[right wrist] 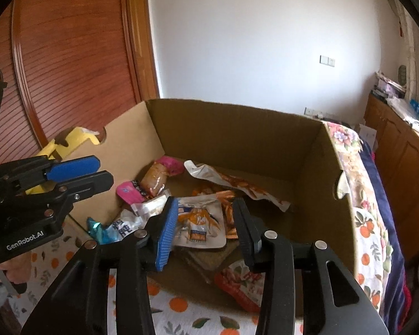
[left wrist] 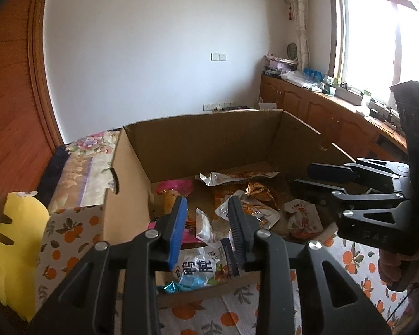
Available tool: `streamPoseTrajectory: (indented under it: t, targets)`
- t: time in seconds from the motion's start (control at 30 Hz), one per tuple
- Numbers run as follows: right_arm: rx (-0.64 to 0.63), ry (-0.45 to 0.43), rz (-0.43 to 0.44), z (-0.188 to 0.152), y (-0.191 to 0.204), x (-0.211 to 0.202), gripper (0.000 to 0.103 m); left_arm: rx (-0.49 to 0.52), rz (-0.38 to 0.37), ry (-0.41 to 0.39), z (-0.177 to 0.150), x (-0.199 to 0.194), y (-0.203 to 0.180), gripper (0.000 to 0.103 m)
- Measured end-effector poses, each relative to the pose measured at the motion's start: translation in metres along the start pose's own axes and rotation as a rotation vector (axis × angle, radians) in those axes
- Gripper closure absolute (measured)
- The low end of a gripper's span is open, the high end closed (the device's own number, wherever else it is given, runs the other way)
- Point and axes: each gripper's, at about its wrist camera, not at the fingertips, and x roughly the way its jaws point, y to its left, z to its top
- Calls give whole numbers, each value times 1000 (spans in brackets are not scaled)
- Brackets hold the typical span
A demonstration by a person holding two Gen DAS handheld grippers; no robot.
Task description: Organize snacks
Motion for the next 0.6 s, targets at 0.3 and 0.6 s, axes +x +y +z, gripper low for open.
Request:
streamPoseTrajectory:
  t: [0.3,0.6]
  targets:
    - [8,-49,-29,-6,7,-55,62,21,41,-39,-1,-51,-15,73]
    - [6,-111,-58,-13,21,-123,62,47,75,-75,-6,-106,-36,71]
